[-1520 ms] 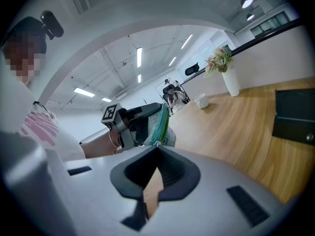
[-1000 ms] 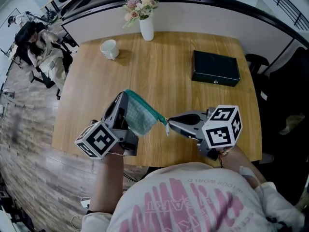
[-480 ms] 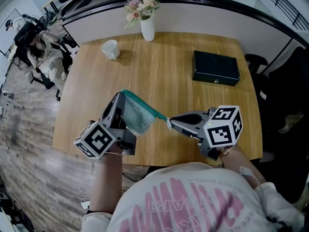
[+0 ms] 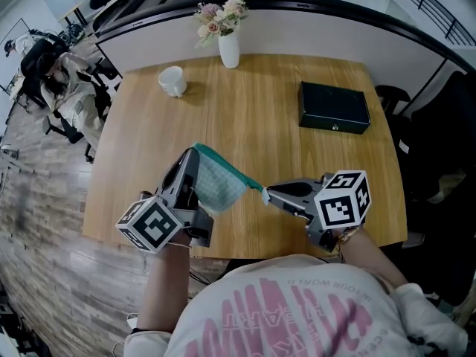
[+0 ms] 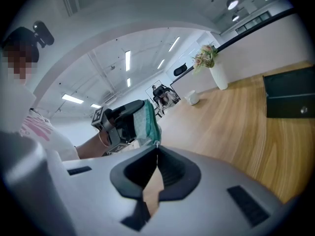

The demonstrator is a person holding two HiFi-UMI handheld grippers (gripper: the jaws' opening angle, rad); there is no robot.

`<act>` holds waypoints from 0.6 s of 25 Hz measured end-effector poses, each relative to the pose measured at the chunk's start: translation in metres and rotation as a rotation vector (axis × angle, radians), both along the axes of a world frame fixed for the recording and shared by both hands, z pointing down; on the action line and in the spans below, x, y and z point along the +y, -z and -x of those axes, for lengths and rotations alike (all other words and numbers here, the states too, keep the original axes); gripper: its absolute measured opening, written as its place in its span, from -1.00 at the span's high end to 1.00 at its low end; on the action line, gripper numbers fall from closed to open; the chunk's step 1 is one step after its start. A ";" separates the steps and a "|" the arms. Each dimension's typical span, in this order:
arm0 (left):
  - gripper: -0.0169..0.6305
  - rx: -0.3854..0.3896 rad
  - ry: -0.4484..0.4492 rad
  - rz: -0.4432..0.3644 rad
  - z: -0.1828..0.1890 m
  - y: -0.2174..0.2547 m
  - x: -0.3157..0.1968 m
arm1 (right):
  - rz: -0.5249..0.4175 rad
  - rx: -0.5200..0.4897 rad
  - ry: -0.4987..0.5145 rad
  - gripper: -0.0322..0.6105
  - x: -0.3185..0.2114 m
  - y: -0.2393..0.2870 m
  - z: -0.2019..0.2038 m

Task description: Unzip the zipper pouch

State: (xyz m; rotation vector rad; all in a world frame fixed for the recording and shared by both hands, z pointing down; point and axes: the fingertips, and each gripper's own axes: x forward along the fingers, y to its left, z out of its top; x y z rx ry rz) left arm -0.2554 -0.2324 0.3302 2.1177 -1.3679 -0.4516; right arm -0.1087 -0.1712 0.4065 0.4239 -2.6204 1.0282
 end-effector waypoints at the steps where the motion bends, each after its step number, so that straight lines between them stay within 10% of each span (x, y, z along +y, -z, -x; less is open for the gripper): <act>1: 0.91 -0.001 -0.004 -0.002 0.001 0.001 0.000 | 0.010 -0.009 -0.013 0.89 -0.001 -0.001 0.001; 15: 0.91 -0.044 -0.028 -0.007 0.009 -0.019 0.021 | 0.068 0.074 -0.378 0.90 -0.026 -0.039 -0.023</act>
